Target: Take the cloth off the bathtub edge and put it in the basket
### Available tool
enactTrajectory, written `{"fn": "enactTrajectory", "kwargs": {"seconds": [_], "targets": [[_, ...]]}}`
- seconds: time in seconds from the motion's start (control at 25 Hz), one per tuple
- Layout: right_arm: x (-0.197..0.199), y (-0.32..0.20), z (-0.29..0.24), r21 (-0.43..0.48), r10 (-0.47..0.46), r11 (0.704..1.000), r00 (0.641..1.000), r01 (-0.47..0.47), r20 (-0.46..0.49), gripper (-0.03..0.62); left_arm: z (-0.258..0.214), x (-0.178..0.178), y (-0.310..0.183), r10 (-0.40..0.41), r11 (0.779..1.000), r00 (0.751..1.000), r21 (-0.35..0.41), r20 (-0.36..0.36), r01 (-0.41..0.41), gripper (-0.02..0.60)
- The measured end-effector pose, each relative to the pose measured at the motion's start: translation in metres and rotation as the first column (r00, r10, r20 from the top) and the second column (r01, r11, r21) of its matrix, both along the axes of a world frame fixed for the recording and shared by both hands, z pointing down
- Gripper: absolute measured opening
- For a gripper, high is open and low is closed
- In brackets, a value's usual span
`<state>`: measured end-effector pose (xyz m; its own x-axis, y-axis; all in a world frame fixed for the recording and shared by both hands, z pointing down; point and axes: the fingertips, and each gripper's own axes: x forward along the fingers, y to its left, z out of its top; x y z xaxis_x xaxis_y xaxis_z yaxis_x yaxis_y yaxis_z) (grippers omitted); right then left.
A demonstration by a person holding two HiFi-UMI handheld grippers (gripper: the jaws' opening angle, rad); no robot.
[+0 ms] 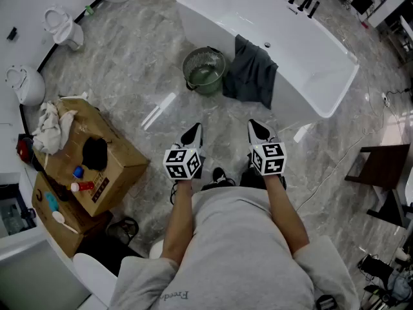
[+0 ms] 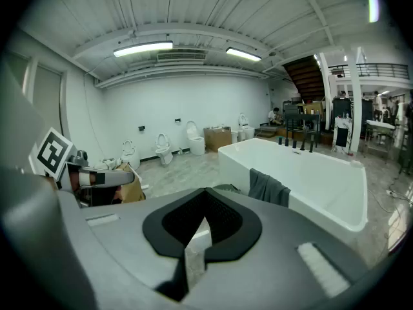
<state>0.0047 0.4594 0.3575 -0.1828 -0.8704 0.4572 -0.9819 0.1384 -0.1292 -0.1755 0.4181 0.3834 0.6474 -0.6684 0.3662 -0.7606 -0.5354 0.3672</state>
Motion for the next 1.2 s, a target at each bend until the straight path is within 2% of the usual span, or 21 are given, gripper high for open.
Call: {"fn": "enactTrajectory", "kwargs": {"seconds": [0.2, 0.32, 0.52, 0.72, 0.92, 1.2], "targets": [[-0.014, 0.001, -0.004, 0.016, 0.006, 1.000, 1.000, -0.006, 0.009, 0.002, -0.005, -0.008, 0.005, 0.031, 0.999, 0.999, 0.021, 0.021, -0.031, 0.058], [-0.015, 0.003, -0.003, 0.018, 0.012, 1.000, 1.000, -0.012, -0.003, 0.002, -0.001, -0.009, 0.004, 0.026, 1.000, 1.000, 0.004, 0.002, -0.026, 0.058], [-0.004, 0.002, 0.003, 0.014, 0.046, 0.999, 0.996, -0.047, 0.081, 0.002, 0.005, -0.006, -0.002, 0.031, 1.000, 1.000, -0.005, -0.003, -0.031, 0.058], [0.008, -0.012, 0.014, -0.005, 0.059, 0.998, 0.995, -0.059, 0.077, 0.002, 0.010, -0.010, -0.018, 0.008, 1.000, 1.000, -0.014, 0.001, -0.008, 0.058], [0.019, -0.038, 0.028, -0.030, 0.061, 0.998, 0.993, -0.058, 0.102, 0.002, 0.019, -0.011, -0.045, -0.033, 0.999, 0.999, -0.031, 0.018, 0.034, 0.058], [0.046, -0.105, 0.040, -0.058, 0.078, 0.996, 0.987, -0.070, 0.139, 0.002, 0.029, -0.004, -0.112, -0.074, 0.994, 0.996, -0.074, 0.045, 0.078, 0.058]]}}
